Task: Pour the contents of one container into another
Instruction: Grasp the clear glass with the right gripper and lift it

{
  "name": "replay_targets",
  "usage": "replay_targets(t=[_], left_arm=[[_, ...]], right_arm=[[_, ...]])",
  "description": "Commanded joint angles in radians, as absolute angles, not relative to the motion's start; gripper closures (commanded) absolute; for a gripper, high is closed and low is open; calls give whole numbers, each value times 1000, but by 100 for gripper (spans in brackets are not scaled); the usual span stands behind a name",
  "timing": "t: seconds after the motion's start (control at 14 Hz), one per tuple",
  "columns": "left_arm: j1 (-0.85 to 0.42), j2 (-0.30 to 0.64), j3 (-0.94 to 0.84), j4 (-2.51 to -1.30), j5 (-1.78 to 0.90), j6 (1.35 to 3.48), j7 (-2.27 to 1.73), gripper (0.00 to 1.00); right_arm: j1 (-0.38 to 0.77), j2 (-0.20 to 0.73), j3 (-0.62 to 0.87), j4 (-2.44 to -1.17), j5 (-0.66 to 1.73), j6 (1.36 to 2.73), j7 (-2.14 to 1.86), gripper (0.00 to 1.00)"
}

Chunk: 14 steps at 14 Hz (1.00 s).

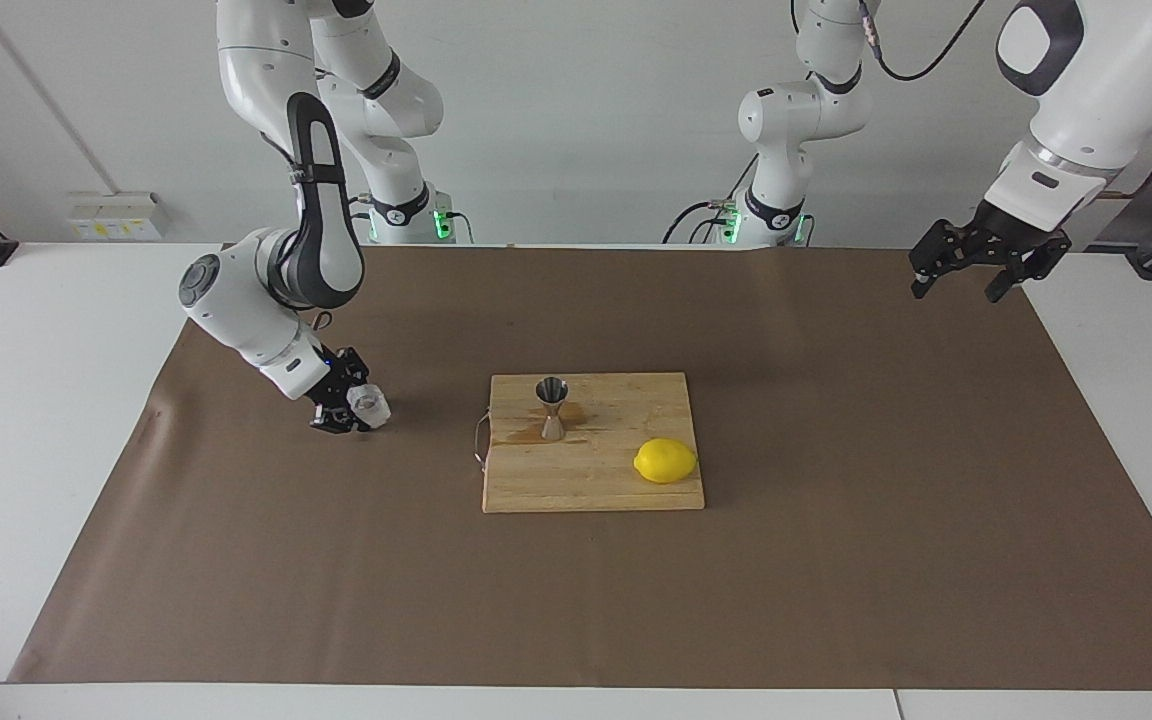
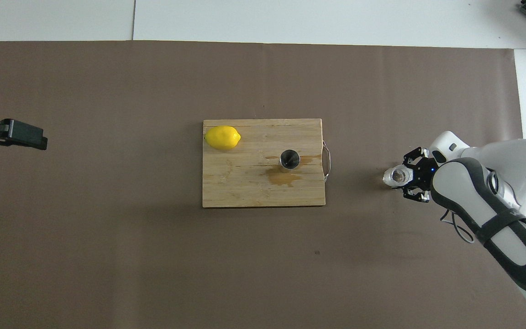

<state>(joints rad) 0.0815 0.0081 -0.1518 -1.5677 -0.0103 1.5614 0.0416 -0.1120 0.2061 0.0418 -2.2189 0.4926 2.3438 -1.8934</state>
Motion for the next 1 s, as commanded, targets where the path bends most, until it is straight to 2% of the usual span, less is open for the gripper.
replay_targets(t=[0.0,0.29,0.5,0.71,0.93], left_arm=[[43,5,-146,-1517,34,1480,-6,0],[46,-29,-144,-1574,28,1497,-11,0],[58,-48,-140,-1605,-43,1503,-20,0],[57,-51,-137,-1601,-57,1499,-40,0],[58,-58,-135,-1618,-57,1505,-48,0]], right_arm=[[-117,183,54,-2224,528,2341,-1878,89],[-68,135,63,-2214,528,2342,-1726,89],[-22,94,64,-2189,526,2321,-1588,94],[37,92,64,-2146,497,2301,-1478,94],[101,100,66,-2086,344,2303,-1288,94]])
